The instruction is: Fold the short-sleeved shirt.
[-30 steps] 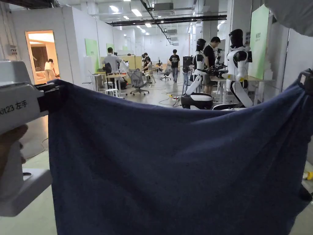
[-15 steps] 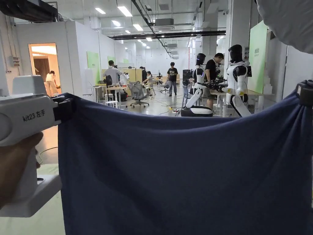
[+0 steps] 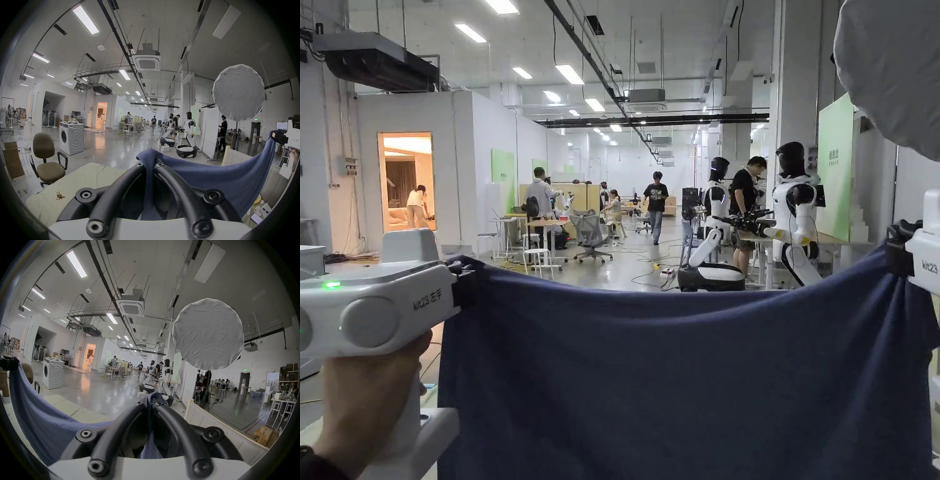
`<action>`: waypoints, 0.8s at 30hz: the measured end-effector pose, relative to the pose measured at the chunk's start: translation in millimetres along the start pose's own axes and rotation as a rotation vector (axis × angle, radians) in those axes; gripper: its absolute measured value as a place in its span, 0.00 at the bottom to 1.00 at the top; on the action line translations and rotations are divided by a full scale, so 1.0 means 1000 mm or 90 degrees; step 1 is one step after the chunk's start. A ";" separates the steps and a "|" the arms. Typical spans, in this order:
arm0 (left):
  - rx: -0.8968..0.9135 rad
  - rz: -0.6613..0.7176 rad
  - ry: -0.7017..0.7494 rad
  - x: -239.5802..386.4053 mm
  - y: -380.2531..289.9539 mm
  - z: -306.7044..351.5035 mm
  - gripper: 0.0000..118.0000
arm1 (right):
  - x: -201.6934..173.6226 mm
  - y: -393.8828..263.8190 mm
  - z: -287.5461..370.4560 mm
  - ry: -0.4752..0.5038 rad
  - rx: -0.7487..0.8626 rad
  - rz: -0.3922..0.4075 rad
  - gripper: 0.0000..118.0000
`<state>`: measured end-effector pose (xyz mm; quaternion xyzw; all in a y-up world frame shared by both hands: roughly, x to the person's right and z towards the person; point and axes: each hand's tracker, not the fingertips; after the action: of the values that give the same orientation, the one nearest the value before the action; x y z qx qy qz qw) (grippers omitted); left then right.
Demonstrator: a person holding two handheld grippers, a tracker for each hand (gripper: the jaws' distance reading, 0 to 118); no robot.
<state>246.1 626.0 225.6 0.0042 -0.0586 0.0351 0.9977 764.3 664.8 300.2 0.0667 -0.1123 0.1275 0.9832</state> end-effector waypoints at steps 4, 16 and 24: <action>-0.008 -0.005 0.020 0.000 0.005 -0.032 0.05 | -0.005 0.000 -0.031 -0.018 -0.013 -0.005 0.04; -0.029 0.011 0.048 0.023 -0.016 -0.129 0.05 | -0.030 -0.026 -0.142 -0.094 -0.014 0.020 0.04; -0.043 -0.026 0.036 0.036 -0.037 -0.150 0.05 | -0.028 -0.040 -0.157 -0.086 -0.038 -0.011 0.04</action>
<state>302.3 593.7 80.4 -0.0294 -0.0312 0.0126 0.9990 780.7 644.8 138.1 0.0467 -0.1812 0.1109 0.9760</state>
